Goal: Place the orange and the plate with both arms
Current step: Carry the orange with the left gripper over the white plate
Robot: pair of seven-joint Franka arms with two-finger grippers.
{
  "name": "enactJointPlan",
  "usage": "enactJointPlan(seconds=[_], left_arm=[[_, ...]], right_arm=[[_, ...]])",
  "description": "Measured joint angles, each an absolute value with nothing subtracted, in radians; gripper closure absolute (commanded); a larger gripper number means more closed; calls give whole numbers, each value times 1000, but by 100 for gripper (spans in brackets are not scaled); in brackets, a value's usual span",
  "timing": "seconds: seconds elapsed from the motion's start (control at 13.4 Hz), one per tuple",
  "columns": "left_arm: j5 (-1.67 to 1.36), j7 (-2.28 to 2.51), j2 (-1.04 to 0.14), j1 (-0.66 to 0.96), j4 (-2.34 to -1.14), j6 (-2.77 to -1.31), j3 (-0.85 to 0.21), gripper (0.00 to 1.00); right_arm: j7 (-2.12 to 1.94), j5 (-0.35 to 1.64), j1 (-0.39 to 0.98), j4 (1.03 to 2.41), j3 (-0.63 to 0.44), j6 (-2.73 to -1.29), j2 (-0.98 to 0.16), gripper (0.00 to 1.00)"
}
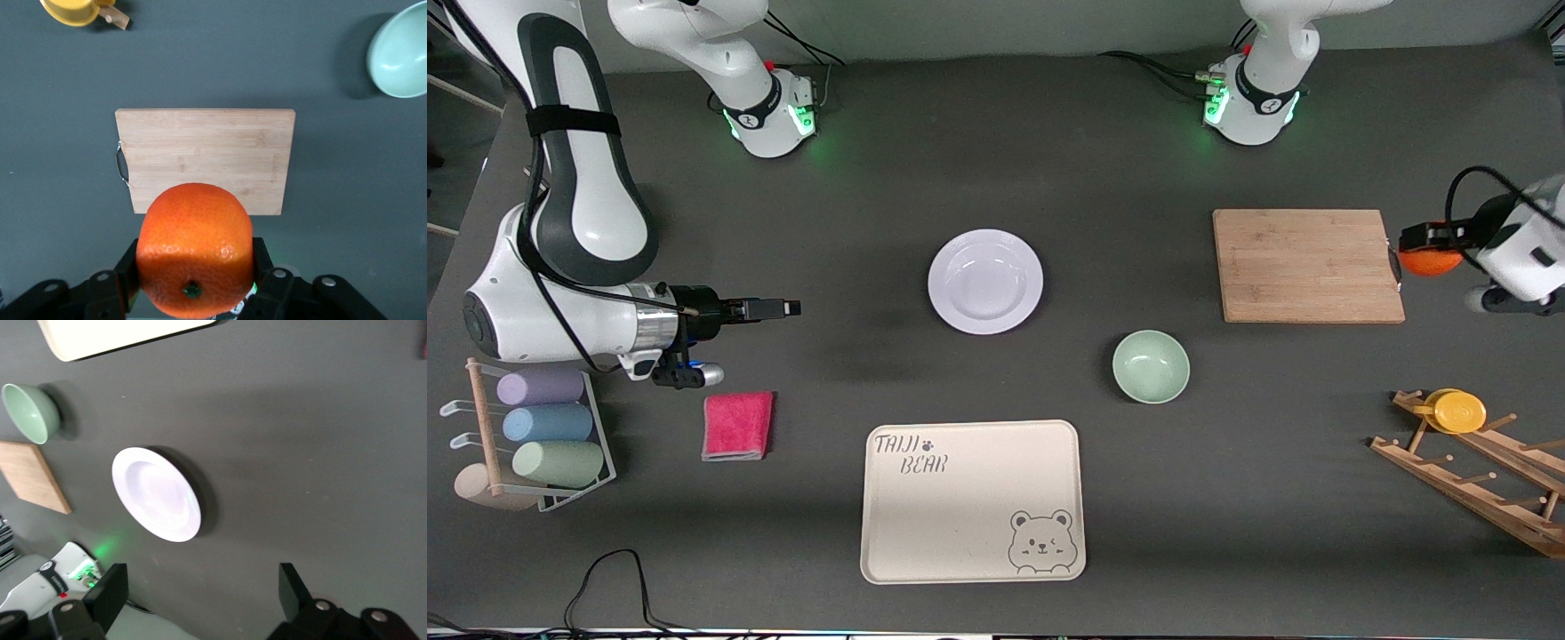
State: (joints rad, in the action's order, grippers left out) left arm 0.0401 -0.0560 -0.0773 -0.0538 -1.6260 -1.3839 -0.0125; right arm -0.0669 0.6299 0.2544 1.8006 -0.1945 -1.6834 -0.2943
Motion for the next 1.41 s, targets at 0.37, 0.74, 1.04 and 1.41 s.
enactJointPlan(seconds=[0.37, 0.74, 1.04, 1.41], left_arm=[[-38, 146, -96, 64, -1570, -1351, -33, 100], [-163, 591, -210, 349, -1570, -1520, -45, 100], [-191, 795, -357, 558, -1570, -1765, -48, 100], [-197, 954, -547, 721, -1569, -2016, -48, 100]], right_arm=[[-246, 749, 251, 1928, -222, -1729, -297, 0], [-382, 900, 256, 2033, -222, -1806, -297, 0], [-476, 992, 272, 2115, -221, -1855, -299, 0], [-602, 1104, 309, 2186, -219, -1908, -326, 0]])
